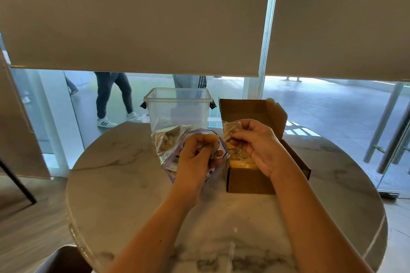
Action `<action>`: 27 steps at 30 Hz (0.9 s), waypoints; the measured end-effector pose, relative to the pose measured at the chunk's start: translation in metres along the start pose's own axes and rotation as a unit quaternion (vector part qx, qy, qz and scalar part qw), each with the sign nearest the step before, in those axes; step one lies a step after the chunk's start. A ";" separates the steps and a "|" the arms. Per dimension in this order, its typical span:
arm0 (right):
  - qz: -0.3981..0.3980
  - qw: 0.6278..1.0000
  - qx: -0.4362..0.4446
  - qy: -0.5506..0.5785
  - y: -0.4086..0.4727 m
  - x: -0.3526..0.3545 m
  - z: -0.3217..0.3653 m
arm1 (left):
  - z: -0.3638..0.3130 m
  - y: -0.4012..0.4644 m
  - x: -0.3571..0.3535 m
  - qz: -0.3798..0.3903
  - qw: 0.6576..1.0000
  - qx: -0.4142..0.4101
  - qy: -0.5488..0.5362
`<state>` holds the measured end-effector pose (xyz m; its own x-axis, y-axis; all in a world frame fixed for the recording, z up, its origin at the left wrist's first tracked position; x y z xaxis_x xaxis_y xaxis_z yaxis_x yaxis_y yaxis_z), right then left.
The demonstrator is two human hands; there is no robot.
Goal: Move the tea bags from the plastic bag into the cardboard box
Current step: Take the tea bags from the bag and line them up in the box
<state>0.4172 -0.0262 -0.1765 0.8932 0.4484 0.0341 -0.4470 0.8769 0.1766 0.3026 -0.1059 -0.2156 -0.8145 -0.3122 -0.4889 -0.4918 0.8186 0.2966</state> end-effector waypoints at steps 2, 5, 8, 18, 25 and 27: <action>-0.030 0.996 0.065 -0.053 -0.002 -0.005 0.001 | 0.001 0.000 0.001 0.018 0.999 -0.029 0.037; -0.095 0.960 0.169 -0.203 -0.004 -0.016 -0.001 | 0.003 0.000 -0.001 0.050 0.991 -0.078 0.098; -0.063 0.953 0.197 -0.222 -0.007 -0.025 -0.002 | 0.001 0.000 -0.002 0.075 0.981 -0.116 0.134; 0.041 0.991 0.065 -0.106 -0.004 -0.015 0.000 | -0.003 0.001 0.002 0.038 0.994 -0.069 0.075; 0.083 0.984 0.008 -0.159 -0.002 -0.008 -0.003 | 0.005 0.003 0.003 0.039 0.993 -0.034 0.105; 0.100 0.982 -0.019 -0.162 -0.003 -0.007 -0.004 | 0.006 0.003 0.003 0.041 0.993 -0.035 0.106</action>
<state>0.4121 -0.0318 -0.1809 0.7537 0.5390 0.3760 -0.6108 0.7856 0.0983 0.3005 -0.1016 -0.2215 -0.8954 -0.3471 -0.2789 -0.4358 0.8117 0.3889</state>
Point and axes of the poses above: each hand's wrist, its own y-axis towards the middle knuckle, its own x-axis out of the back of the hand, z = x × y, the point moved 1 cm from there along y, towards the middle knuckle, and after that the axes turned 14 degrees about -y, right-handed, at the moved point
